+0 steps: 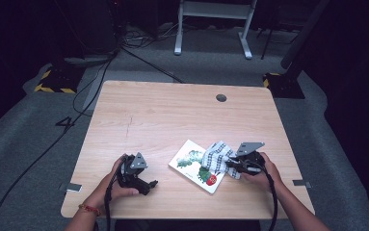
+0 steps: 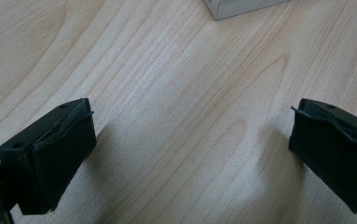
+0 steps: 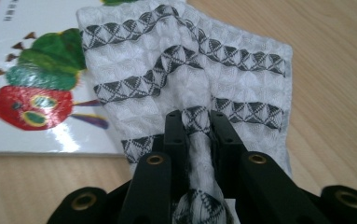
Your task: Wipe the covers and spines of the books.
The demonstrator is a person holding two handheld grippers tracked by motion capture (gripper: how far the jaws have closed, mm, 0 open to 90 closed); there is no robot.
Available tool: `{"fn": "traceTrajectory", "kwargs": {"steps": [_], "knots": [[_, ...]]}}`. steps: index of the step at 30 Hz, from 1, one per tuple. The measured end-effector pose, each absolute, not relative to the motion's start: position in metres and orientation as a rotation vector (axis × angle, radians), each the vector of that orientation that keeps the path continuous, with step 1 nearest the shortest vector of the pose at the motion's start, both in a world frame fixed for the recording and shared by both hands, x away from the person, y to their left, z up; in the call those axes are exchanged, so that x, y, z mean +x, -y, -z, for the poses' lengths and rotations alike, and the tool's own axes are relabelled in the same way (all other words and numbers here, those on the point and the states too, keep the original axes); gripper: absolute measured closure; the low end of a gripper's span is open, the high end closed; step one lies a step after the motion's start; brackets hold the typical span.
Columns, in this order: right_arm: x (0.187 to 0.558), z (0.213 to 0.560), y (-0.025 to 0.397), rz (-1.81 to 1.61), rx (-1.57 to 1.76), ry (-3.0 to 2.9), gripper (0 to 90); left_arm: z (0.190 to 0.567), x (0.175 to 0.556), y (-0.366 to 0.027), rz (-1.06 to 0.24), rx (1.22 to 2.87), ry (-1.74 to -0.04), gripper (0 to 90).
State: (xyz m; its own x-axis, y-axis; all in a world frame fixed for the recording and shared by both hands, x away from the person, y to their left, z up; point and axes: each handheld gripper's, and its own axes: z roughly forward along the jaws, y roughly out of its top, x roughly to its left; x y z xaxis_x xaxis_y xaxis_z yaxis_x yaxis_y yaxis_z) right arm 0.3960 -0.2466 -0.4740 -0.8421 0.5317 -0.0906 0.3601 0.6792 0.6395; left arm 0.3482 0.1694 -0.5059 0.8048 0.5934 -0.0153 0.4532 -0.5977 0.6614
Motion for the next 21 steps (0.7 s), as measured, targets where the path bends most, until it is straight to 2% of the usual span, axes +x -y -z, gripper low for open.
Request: {"fn": "traceTrajectory", "kwargs": {"steps": [7,13,17,21], "knots": [[0.402,0.469,0.215,-0.899,0.630,-2.629,80.0,0.506,0.348,-0.169,-0.269,2.313,-0.766,0.4],[0.424,0.470,0.154,-0.920,0.562,-2.682,79.1,0.506,0.348,-0.169,-0.270,2.313,-0.767,0.4],[0.440,0.470,0.129,-0.939,0.597,-2.676,79.1,0.506,0.349,-0.169,-0.270,2.314,-0.766,0.4],[0.434,0.470,0.108,-0.962,0.528,-2.698,79.7,0.506,0.348,-0.169,-0.269,2.313,-0.766,0.4]]}}
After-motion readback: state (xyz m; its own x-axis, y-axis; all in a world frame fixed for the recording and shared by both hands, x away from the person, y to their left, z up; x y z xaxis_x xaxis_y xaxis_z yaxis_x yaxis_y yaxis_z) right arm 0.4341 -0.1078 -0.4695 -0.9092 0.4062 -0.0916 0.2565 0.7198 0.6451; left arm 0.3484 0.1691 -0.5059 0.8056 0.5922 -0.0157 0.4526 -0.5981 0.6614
